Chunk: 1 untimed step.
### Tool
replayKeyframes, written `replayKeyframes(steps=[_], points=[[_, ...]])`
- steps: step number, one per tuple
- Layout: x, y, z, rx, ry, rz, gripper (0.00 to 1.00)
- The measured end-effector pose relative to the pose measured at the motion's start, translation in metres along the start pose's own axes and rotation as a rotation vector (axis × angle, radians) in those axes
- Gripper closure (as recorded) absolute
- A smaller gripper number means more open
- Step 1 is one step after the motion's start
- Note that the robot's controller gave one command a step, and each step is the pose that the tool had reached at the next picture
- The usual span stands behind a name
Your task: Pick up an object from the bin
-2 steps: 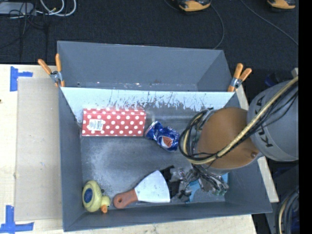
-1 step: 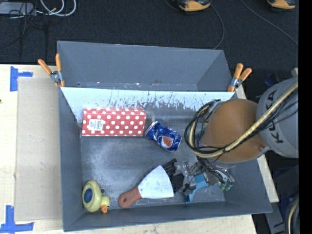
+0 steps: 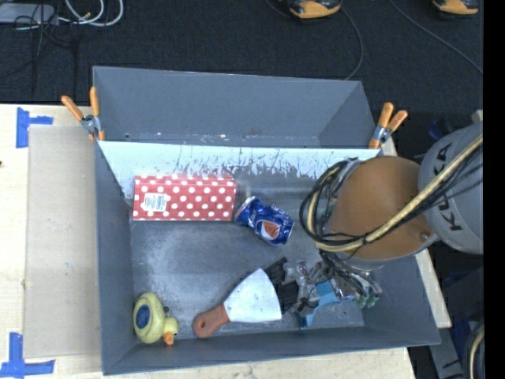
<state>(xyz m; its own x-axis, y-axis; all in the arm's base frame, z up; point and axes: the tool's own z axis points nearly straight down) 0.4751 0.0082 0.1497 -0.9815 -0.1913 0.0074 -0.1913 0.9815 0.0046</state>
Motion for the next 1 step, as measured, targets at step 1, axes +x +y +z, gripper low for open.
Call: replayKeyframes(steps=[1], points=[[-0.0027, -0.0035, -0.0600, 0.000, -0.004, 0.021, 1.00]])
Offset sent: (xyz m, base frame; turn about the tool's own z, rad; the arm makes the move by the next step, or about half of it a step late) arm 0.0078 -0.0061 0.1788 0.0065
